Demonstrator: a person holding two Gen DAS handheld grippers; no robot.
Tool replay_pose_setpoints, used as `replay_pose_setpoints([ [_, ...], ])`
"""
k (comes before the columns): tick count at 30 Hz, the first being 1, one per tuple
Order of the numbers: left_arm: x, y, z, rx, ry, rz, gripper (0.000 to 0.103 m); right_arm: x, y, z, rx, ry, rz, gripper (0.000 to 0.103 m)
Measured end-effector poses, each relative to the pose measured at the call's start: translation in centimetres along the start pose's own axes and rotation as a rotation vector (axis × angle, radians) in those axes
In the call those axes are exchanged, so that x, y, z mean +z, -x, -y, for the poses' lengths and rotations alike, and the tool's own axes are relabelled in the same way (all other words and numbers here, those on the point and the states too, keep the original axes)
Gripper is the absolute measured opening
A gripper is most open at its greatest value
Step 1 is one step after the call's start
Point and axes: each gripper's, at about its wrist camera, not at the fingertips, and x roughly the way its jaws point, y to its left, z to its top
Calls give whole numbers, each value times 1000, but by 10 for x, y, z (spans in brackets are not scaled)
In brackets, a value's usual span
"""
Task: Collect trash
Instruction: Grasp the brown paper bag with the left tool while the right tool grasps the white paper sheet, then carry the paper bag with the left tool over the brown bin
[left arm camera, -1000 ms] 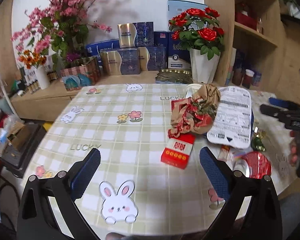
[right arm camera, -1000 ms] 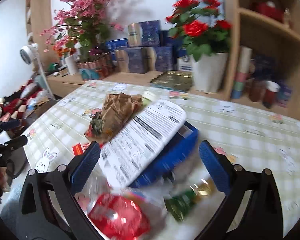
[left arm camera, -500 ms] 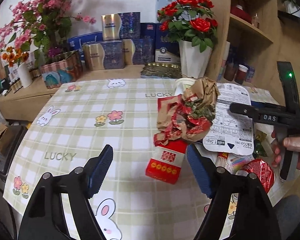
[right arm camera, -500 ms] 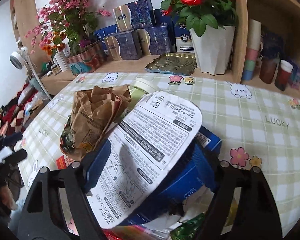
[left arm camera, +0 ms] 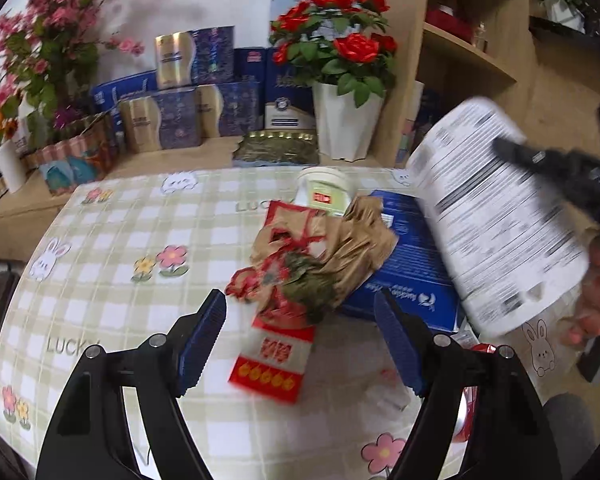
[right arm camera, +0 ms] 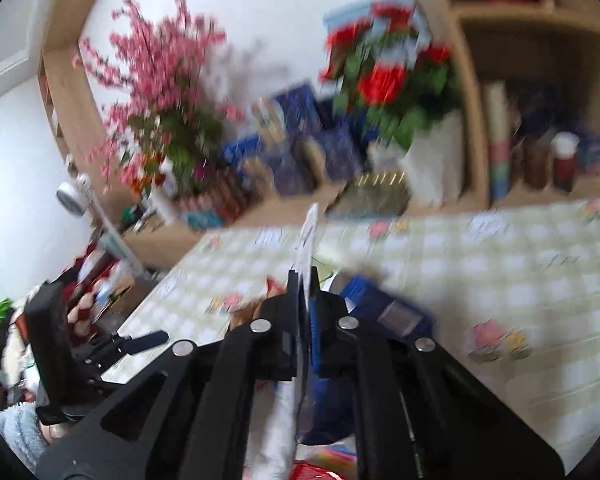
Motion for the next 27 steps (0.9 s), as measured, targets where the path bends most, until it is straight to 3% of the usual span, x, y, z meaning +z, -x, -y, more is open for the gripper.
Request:
replay_pose_setpoints([
  [5,7,-26,15,-22,-39,-30,76,5,44,14,-100,21,103,6],
  [10,19,-55,24,-13,-100,-27,77,-7,68,35,-136,-19,105,6],
  [14,26,-80,22,-22,-83,-55,77,-26,88,45,-172,-47,99,6],
  [15,26,-81,23,-16,-89,-49,63,-29,92,46,-178,-54,101,6],
  [18,24,-74,29,-13,-133,-22,47,-40,107,49,-189,-71,107,5],
  [20,21,-63,28,-14,-134,-4,43,-46,116,51,-195,-80,107,6],
  [22,21,-52,23,-7,-126,10,22,-50,123,52,-193,-90,108,6],
  [27,24,-5,-1,5,-33,47,22,-57,136,44,-177,-92,106,6],
])
